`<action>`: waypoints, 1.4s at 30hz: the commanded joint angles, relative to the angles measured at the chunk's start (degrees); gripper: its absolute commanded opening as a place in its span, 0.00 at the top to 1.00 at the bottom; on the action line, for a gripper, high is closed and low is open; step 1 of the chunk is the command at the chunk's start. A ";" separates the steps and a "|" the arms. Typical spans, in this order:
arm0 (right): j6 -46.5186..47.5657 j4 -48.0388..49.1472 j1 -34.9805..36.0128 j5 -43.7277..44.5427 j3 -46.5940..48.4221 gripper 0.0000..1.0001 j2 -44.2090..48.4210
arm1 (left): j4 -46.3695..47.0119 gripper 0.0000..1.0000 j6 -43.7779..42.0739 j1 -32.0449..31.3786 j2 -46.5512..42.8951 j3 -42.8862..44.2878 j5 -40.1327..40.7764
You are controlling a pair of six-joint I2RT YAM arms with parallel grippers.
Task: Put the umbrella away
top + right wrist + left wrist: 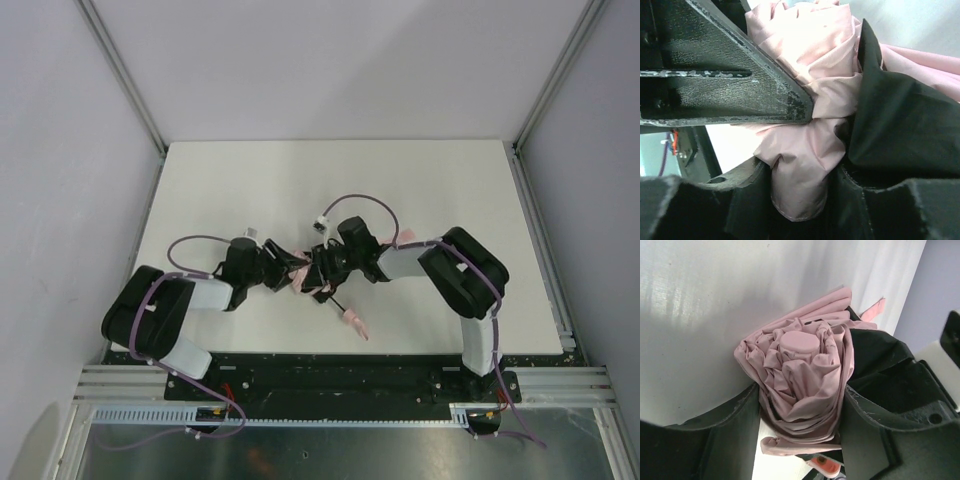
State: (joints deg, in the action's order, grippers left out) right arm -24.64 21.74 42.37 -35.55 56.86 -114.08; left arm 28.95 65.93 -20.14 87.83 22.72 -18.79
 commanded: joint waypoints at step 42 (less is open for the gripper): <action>12.33 -14.82 11.17 17.83 -2.86 1.00 -0.48 | -16.07 0.21 -11.00 3.28 -12.04 2.22 -0.76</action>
State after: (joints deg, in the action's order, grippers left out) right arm -6.85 9.41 57.30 1.19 59.64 -109.23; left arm 12.88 60.53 -18.61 81.21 25.87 -16.80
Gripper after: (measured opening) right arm 0.349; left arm 0.673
